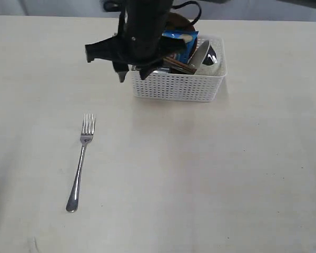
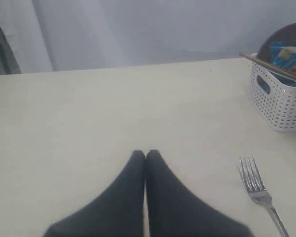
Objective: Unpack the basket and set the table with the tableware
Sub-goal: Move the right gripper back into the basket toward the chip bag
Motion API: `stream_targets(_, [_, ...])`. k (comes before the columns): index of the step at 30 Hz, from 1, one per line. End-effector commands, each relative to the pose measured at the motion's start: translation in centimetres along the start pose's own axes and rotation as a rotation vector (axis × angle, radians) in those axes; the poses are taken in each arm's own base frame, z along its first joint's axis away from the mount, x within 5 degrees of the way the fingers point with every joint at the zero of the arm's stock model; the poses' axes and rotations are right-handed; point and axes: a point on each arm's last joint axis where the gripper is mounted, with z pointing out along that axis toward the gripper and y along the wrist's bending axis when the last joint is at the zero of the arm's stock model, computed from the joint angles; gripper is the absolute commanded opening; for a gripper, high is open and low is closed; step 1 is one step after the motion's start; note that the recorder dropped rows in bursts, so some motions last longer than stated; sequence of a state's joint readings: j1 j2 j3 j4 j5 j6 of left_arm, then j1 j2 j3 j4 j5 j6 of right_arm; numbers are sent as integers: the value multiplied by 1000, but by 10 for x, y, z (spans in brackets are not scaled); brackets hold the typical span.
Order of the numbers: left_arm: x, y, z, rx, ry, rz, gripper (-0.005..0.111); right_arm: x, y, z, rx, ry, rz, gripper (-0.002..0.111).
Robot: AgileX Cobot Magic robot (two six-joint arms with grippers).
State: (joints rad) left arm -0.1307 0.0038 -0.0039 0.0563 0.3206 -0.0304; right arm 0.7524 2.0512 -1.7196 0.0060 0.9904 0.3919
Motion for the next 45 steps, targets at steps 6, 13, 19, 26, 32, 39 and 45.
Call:
stream_targets(6, [1, 0, 0, -1, 0, -3, 0, -29, -25, 7, 203, -241, -283, 43])
stream_targets(13, [1, 0, 0, -1, 0, -3, 0, -31, -25, 42, 220, -228, -427, 43])
stream_targets(19, [1, 0, 0, -1, 0, -3, 0, -33, -30, 54, 297, -236, -496, 43])
stream_targets(26, [1, 0, 0, -1, 0, -3, 0, -33, -36, 69, 354, -225, -517, 43])
stream_targets(32, [1, 0, 0, -1, 0, -3, 0, -32, -37, 77, 363, -211, -528, 38])
stream_targets(39, [1, 0, 0, -1, 0, -3, 0, -31, -38, 77, 368, -203, -526, 0])
stream_targets(45, [1, 0, 0, -1, 0, -3, 0, -29, -40, 73, 386, -177, -517, 0])
